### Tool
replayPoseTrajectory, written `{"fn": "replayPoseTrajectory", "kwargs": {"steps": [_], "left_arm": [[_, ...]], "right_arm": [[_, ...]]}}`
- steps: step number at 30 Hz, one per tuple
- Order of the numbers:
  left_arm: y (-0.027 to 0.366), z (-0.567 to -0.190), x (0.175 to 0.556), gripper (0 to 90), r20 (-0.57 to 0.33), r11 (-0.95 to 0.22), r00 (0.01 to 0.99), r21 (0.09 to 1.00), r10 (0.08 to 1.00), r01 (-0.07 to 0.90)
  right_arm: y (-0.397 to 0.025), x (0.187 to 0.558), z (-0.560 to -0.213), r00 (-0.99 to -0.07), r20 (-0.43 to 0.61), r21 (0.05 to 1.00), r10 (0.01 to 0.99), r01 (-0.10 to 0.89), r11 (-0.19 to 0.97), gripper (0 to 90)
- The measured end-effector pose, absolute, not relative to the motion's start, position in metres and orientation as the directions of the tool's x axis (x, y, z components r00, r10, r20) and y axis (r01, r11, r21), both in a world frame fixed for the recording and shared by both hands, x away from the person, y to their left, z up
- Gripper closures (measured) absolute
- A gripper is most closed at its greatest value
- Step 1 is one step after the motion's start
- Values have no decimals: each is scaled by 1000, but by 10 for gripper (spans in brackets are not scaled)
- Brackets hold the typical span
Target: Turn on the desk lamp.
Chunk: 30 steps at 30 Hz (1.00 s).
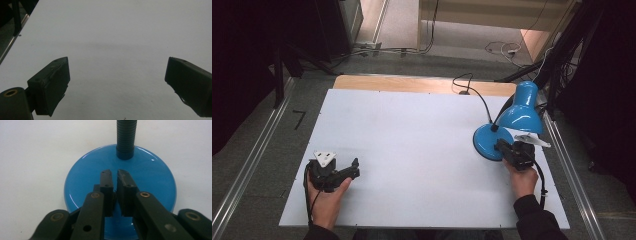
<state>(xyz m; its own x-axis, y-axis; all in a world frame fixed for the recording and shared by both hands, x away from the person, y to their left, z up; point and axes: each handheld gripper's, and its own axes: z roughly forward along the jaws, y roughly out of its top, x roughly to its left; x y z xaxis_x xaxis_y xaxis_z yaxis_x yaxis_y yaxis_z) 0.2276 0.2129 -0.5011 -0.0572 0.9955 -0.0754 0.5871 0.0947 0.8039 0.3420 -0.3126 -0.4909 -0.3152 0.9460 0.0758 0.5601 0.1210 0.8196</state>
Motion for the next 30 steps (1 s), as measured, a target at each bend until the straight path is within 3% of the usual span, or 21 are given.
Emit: {"fn": "replayPoseTrajectory", "kwargs": {"steps": [5, 30], "left_arm": [[213, -501, 228, 69, -75, 94, -57, 804, 996, 587], [213, -500, 227, 69, -81, 99, -57, 807, 995, 582]], "right_arm": [[-312, 342, -492, -335, 77, 816, 939, 562, 134, 874], [-312, 336, -496, -325, 59, 811, 944, 567, 145, 876]]}}
